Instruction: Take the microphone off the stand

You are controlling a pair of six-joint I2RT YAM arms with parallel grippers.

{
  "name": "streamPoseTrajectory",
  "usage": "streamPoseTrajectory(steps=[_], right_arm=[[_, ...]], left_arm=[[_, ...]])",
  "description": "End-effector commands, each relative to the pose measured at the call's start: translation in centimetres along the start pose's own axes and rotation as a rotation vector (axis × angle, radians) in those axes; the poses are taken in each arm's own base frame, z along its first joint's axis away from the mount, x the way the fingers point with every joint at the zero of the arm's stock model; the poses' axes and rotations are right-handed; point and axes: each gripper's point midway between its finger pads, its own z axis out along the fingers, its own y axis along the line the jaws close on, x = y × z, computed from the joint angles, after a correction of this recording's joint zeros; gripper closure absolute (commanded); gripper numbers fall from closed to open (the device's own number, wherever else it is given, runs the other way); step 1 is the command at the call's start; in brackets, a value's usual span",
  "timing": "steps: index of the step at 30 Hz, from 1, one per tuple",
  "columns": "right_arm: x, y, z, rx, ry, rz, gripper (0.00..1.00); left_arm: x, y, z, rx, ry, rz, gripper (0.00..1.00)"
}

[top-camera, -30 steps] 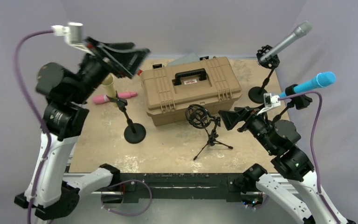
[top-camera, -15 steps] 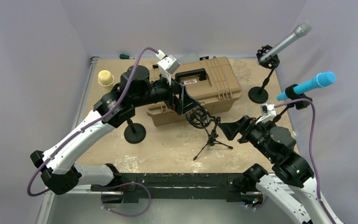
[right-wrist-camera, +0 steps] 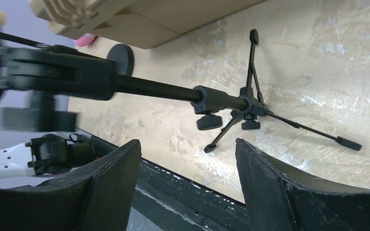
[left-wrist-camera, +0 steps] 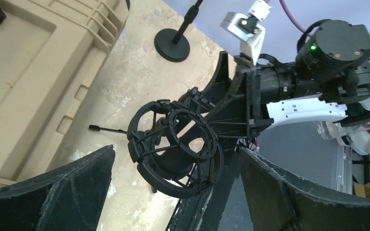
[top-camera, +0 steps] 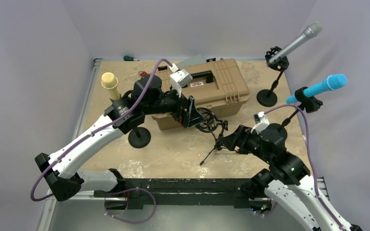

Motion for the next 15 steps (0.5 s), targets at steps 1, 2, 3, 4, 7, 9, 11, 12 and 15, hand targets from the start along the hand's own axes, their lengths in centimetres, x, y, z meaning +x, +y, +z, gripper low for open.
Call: streamPoseTrajectory(steps=[1,2,3,4,7,9,11,12,15], right_arm=[[0.8,0.1,2.0,-0.028,0.02,0.028,0.33],[0.9,0.1,2.4,-0.035,0.018,0.032,0.35],[1.0,0.0,2.8,-0.042,0.014,0.037,0.36],[1.0,0.0,3.1,-0.047,0.004,0.041,0.39],[0.8,-0.4,3.7,-0.049,-0.027,0.033,0.46],[0.6,-0.3,3.8,-0.064,-0.048,0.022,0.48],[0.4,-0.3,3.8,-0.071,-0.065,0.015,0.49],[0.3,-0.3,3.9,-0.074,-0.069,0.013,0.51],[0.4,-0.3,3.9,-0.085,-0.076,0.011,0.55]], left_arm=[[0.1,-1.3,0.0,0.069,-0.004,-0.006,0.03],[0.4,-1.3,0.1,0.069,0.006,-0.014,0.04],[0.6,-1.2,0.1,0.069,0.015,-0.022,0.04],[0.8,-1.3,0.1,0.071,0.021,-0.028,0.04],[1.5,-1.2,0.1,0.075,0.033,-0.05,0.05],[1.8,-1.3,0.1,0.081,0.039,-0.062,0.06],[2.0,-1.4,0.1,0.086,0.044,-0.073,0.06],[2.1,-1.3,0.2,0.087,0.046,-0.077,0.06],[2.3,-1.2,0.3,0.084,0.054,-0.084,0.07]])
